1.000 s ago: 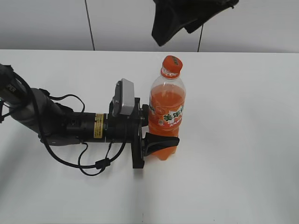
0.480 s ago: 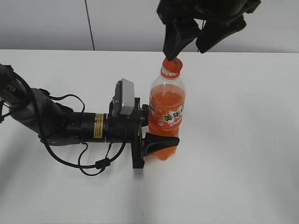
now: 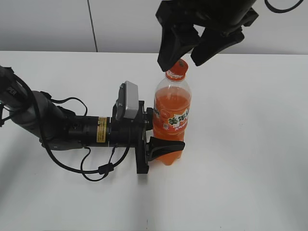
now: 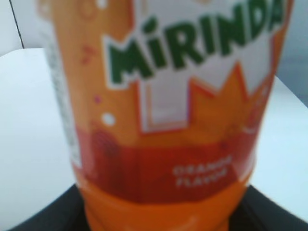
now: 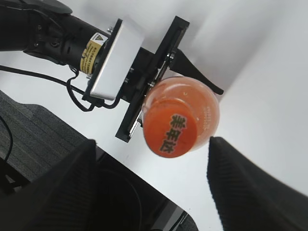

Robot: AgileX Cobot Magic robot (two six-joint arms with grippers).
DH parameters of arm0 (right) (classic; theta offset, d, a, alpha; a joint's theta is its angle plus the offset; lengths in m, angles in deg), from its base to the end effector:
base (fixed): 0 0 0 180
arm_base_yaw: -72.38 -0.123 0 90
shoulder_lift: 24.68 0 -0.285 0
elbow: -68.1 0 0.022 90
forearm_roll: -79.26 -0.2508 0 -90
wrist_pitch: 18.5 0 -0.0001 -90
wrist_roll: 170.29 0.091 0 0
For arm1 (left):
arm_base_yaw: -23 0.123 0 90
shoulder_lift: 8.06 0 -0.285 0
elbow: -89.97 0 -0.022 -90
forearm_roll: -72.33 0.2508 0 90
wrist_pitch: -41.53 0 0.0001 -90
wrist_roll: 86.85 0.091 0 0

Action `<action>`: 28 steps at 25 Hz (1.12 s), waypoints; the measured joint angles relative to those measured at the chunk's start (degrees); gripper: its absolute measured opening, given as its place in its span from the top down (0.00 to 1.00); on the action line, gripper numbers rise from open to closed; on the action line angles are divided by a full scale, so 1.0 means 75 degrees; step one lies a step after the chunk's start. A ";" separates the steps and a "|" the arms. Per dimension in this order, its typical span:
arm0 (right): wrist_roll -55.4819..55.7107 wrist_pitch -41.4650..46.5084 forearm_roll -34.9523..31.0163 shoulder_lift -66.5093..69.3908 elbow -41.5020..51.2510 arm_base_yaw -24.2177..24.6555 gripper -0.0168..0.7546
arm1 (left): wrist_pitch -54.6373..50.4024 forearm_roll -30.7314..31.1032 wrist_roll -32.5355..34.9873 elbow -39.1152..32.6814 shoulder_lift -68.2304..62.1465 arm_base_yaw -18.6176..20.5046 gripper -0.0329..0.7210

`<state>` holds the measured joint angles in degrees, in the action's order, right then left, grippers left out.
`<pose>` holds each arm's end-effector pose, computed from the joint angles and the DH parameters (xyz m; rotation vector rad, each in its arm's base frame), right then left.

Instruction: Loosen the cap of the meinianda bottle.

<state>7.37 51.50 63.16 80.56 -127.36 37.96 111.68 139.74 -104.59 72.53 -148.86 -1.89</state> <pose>0.2811 0.2214 0.3389 -0.8272 2.7114 0.5251 0.3081 -0.2300 0.0618 1.3238 1.3346 -1.0498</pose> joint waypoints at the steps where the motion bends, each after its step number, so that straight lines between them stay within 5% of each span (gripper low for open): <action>1: -0.0003 0.0000 0.0031 0.0006 0.0000 0.0000 0.29 | 0.0000 0.0000 0.0000 0.0000 0.0000 0.0000 0.44; 28: -0.0210 -0.0010 0.0144 0.0365 0.0000 0.0000 0.29 | 0.0000 0.0000 0.0000 0.0000 0.0000 0.0000 0.44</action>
<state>5.80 51.42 64.24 83.29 -127.36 37.96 111.68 139.74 -104.59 72.53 -148.86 -1.89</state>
